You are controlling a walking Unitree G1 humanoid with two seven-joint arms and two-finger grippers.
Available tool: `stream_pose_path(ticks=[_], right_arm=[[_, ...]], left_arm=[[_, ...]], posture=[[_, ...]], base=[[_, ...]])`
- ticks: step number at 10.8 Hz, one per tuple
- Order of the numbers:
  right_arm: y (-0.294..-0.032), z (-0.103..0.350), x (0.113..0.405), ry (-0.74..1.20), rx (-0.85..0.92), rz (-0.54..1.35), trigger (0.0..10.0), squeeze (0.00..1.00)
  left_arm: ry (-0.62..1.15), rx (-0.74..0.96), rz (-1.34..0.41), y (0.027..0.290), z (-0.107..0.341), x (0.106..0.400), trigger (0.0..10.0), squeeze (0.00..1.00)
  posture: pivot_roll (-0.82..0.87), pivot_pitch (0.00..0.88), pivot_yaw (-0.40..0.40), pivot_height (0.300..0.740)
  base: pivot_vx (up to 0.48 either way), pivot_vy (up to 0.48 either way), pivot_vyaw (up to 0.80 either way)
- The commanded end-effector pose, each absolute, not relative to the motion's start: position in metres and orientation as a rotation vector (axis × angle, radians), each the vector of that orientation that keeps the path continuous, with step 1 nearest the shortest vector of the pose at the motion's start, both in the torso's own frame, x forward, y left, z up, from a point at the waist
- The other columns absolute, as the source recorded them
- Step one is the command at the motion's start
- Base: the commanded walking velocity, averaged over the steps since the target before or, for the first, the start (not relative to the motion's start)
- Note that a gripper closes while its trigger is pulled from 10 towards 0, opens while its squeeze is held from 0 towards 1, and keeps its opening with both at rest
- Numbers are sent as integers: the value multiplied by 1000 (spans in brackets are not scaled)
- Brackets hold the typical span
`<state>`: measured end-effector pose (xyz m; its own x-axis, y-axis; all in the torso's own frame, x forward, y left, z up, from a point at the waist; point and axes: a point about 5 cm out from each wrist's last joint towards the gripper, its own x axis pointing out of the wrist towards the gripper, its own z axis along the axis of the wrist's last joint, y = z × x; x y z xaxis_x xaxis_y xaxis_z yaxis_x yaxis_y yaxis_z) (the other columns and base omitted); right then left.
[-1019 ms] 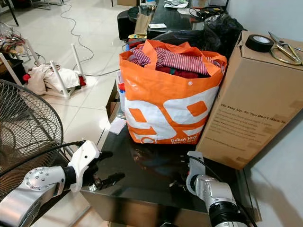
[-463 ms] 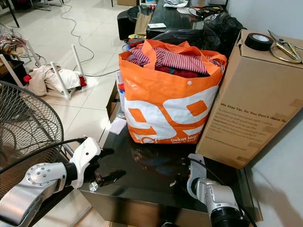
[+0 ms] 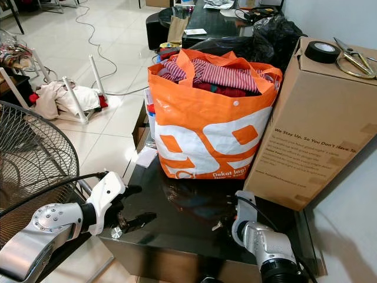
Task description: Hang keys on a hook
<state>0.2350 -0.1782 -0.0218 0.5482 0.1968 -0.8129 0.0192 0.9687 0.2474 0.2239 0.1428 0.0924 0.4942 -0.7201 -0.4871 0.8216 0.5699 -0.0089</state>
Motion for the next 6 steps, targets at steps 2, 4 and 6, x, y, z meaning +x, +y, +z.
stream_pose_path(ticks=[2,4,6], right_arm=[[-178,-20,240,969,230,95,0,0],[-181,-19,242,951,231,91,0,0],[-186,-13,243,910,249,88,0,0]], left_arm=[[466,254,-951,143,94,226,10000,0],[464,251,-946,143,93,227,10000,0],[457,249,-942,143,94,230,10000,0]], posture=[[-37,0,4,740],[-41,0,5,740],[-46,0,10,740]], base=[[0,0,0],[0,0,0],[0,0,0]])
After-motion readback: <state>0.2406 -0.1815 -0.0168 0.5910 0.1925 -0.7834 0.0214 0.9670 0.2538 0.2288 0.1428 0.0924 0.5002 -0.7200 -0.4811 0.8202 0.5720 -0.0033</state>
